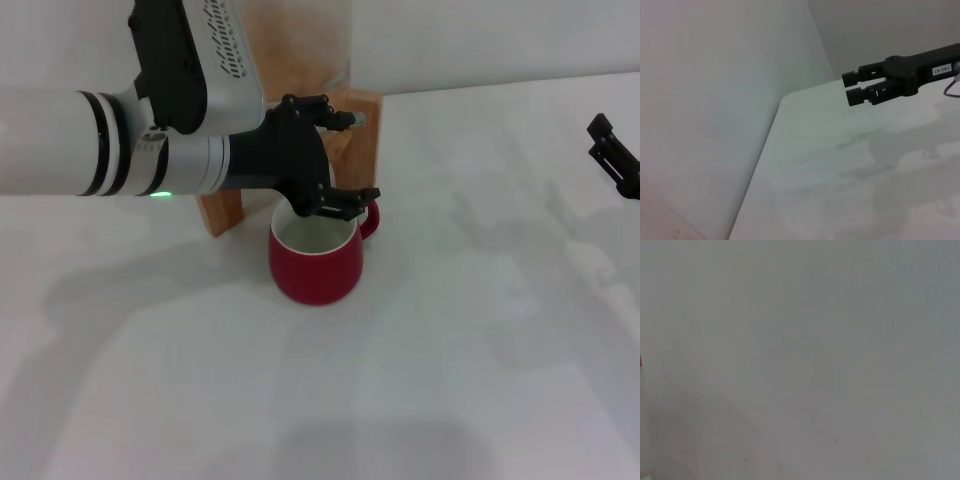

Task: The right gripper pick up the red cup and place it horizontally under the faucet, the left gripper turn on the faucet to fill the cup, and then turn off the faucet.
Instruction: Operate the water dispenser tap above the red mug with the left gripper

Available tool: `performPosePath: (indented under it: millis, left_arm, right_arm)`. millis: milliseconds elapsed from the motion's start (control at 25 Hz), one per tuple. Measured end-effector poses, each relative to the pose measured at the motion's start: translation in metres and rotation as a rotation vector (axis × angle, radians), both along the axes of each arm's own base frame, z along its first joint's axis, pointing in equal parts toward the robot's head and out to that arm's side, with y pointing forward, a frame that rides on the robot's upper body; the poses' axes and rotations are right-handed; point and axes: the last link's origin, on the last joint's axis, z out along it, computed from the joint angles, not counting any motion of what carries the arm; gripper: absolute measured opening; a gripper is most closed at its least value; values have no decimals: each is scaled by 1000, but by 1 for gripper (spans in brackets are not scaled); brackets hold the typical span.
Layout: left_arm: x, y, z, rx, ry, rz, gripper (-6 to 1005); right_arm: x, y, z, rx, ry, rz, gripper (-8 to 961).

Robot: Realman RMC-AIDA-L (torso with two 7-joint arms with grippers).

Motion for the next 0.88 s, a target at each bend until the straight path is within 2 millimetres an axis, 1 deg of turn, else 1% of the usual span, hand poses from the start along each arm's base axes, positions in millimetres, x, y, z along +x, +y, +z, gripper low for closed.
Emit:
performPosePath:
  millis: [880]
  left_arm:
    - [-1,3,0,27,14,-4,875]
  right_arm:
    - [0,-1,0,0,0,1,845]
